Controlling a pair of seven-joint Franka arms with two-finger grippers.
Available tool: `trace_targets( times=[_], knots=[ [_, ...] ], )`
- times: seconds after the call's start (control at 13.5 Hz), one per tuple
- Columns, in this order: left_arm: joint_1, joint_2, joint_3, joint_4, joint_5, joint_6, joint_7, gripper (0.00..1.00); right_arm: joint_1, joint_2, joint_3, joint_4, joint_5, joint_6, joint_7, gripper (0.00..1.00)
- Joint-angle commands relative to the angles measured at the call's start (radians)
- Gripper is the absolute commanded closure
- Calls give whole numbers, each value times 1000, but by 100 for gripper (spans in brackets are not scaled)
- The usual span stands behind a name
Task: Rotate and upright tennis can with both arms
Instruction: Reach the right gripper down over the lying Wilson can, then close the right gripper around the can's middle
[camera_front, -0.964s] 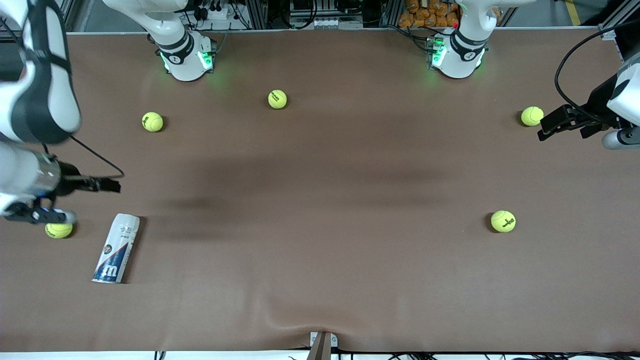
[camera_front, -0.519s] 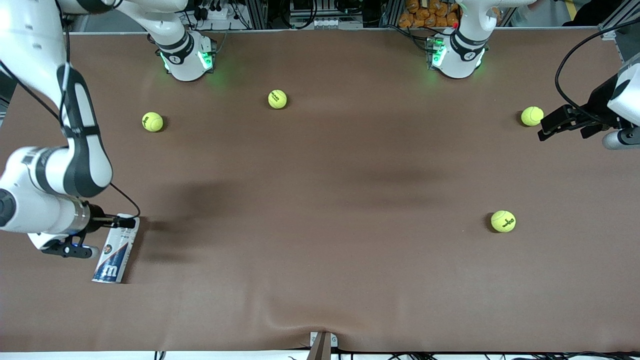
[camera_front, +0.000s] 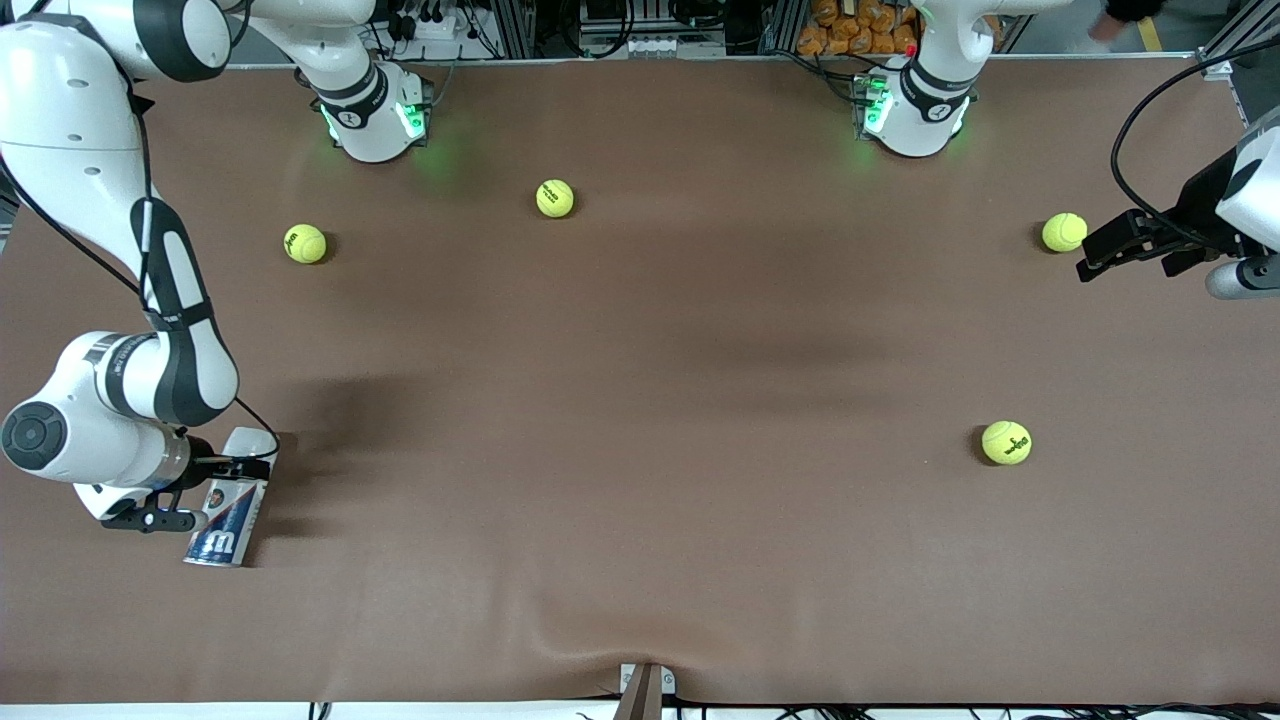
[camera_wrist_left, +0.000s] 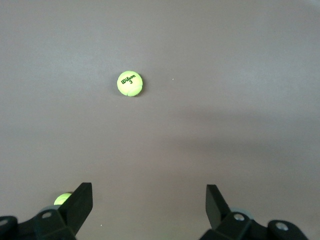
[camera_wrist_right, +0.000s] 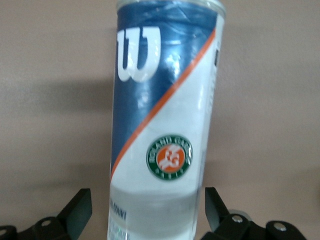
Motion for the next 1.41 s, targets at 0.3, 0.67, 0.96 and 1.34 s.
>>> trace_targets(
  times=[0.3, 0.67, 0.96, 1.34],
  knots=[
    [7, 8, -6, 21, 3, -21, -11, 0, -20, 63, 16, 30, -9, 79, -57, 0],
    [7, 8, -5, 23, 3, -24, -11, 0, -24, 70, 17, 33, -3, 72, -180, 32],
    [10, 8, -5, 23, 3, -24, -11, 0, -1, 14, 55, 37, -3, 26, -234, 31],
    [4, 8, -6, 23, 3, -24, -13, 0, 69, -90, 114, 36, -7, -190, -295, 30]
  ],
)
